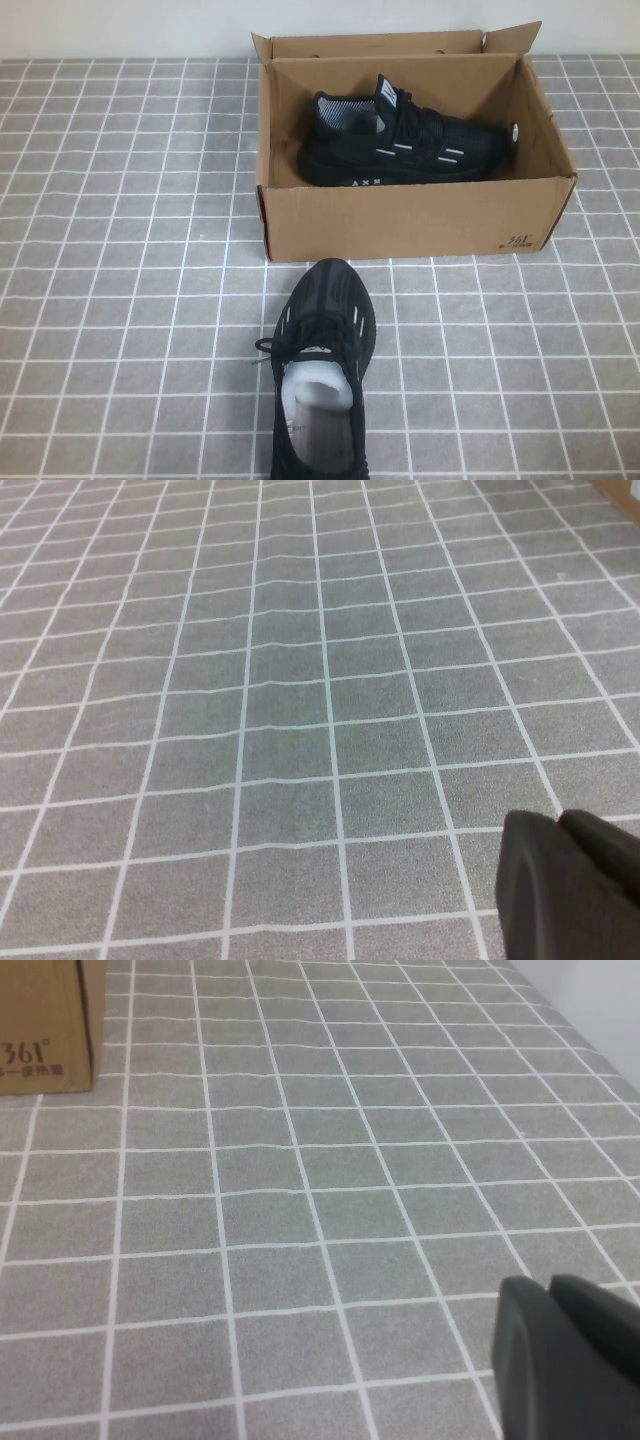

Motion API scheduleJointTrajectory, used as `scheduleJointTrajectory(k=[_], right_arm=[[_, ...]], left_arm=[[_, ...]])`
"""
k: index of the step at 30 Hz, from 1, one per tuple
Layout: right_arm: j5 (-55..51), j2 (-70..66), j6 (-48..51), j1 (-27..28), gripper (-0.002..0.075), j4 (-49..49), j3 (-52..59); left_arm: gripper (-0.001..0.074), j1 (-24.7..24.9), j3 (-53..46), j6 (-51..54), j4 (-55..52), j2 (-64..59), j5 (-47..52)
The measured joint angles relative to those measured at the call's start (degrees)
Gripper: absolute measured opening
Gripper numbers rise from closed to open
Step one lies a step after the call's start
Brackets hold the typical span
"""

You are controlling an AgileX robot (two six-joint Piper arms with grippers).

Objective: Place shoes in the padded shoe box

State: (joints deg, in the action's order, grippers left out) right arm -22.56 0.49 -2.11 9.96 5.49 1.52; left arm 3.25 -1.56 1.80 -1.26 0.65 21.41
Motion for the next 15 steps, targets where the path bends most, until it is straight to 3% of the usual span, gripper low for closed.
scheduleJointTrajectory(k=[9,15], right_arm=[[0.0,0.0,0.0,0.0,-0.0008,0.0,0.0],[0.0,0.0,0.0,0.0,-0.0006,0.0,0.0]], left_arm=[[-0.0005,0.0,0.0,0.0,0.0,0.0,-1.1],[-0.0004,0.0,0.0,0.0,2.4,0.0,-7.9]])
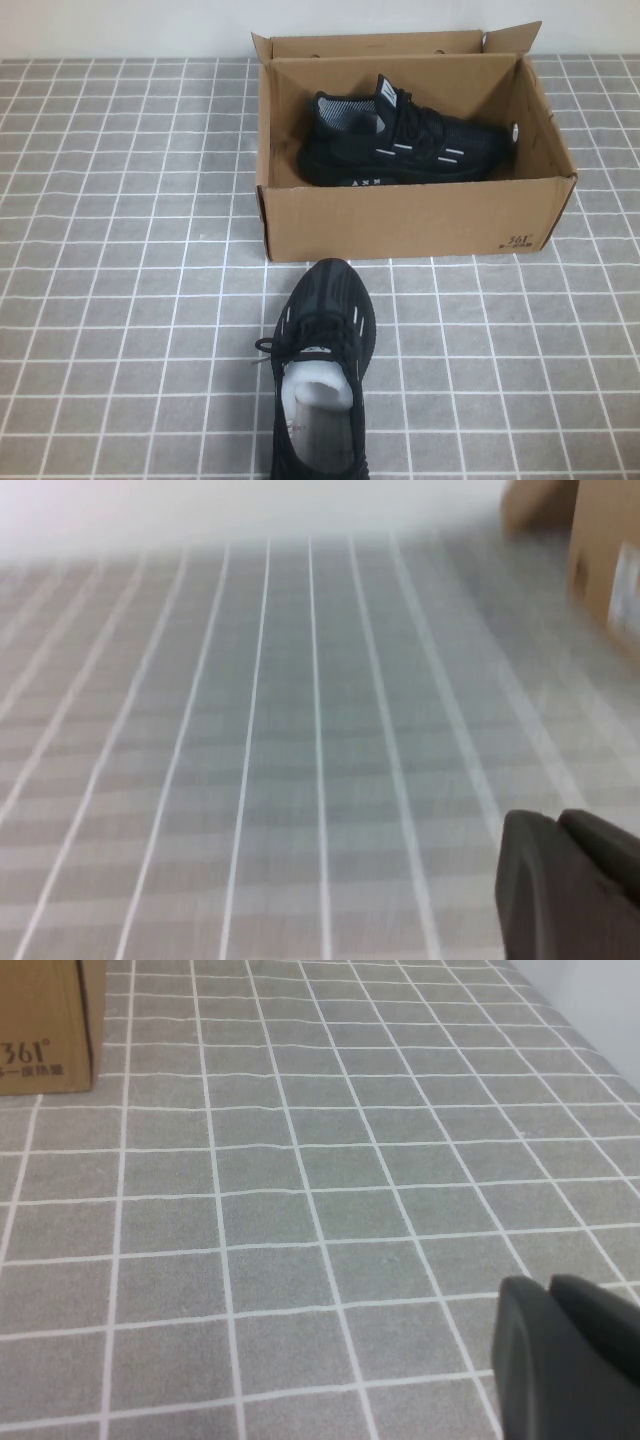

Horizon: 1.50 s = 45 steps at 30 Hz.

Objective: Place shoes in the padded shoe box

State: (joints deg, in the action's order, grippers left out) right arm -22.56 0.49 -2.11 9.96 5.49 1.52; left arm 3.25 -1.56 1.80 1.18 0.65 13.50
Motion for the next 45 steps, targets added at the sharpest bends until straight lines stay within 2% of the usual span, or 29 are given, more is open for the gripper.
scheduleJointTrajectory(k=[4,11,18,20,24,28,35,37,42,45], right_arm=[[0.0,0.0,0.0,0.0,-0.0006,0.0,0.0],[0.0,0.0,0.0,0.0,-0.0006,0.0,0.0],[0.0,0.0,0.0,0.0,-0.0006,0.0,0.0],[0.0,0.0,0.0,0.0,-0.0006,0.0,0.0],[0.0,0.0,0.0,0.0,-0.0006,0.0,0.0],[0.0,0.0,0.0,0.0,-0.0006,0.0,0.0],[0.0,0.0,0.0,0.0,-0.0008,0.0,0.0],[0.0,0.0,0.0,0.0,-0.0006,0.0,0.0],[0.0,0.0,0.0,0.0,-0.0006,0.0,0.0],[0.0,0.0,0.0,0.0,-0.0006,0.0,0.0]], left_arm=[[-0.0005,0.0,0.0,-0.7,5.1,0.0,-10.4],[-0.0004,0.0,0.0,-11.2,12.9,0.0,-28.2],[-0.0005,0.0,0.1,-13.3,10.3,0.0,-50.4],[-0.0005,0.0,2.0,-13.3,8.4,0.0,-52.4],[-0.0005,0.0,10.1,-13.3,3.5,0.0,-47.5],[-0.0005,0.0,22.4,-13.3,-0.6,-2.3,-36.0],[-0.0005,0.0,40.3,-13.3,-2.5,-17.2,-11.6],[-0.0005,0.0,42.7,-13.0,-2.5,-20.4,-7.8],[-0.0005,0.0,43.5,-14.3,-0.7,-24.8,-5.5],[-0.0005,0.0,44.1,-8.9,-3.0,-26.5,-3.3]])
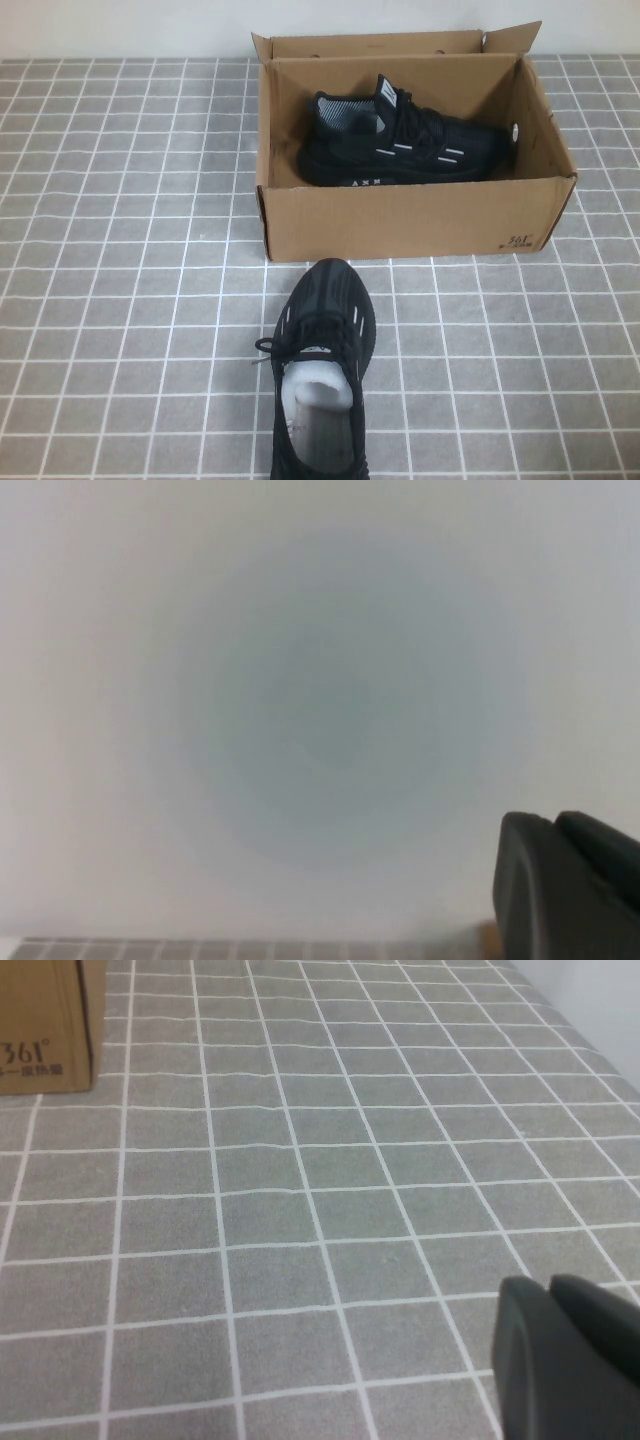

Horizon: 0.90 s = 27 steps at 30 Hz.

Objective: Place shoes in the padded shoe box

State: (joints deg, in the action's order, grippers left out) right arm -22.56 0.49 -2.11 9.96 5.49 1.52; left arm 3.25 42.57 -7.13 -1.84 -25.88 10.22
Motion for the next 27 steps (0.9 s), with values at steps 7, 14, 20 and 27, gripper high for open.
scheduleJointTrajectory(k=[7,14,20,27], right_arm=[[0.0,0.0,0.0,0.0,-0.0006,0.0,0.0],[0.0,0.0,0.0,0.0,-0.0006,0.0,0.0],[0.0,0.0,0.0,0.0,-0.0006,0.0,0.0],[0.0,0.0,0.0,0.0,-0.0006,0.0,0.0]], left_arm=[[-0.0005,0.1,9.4,15.6,7.3,-9.1,16.3],[-0.0005,5.2,16.1,38.7,25.9,-19.8,32.3],[-0.0005,11.9,16.3,45.5,27.3,-24.8,34.4],[-0.0004,24.1,16.3,46.2,22.7,-30.3,35.1]])
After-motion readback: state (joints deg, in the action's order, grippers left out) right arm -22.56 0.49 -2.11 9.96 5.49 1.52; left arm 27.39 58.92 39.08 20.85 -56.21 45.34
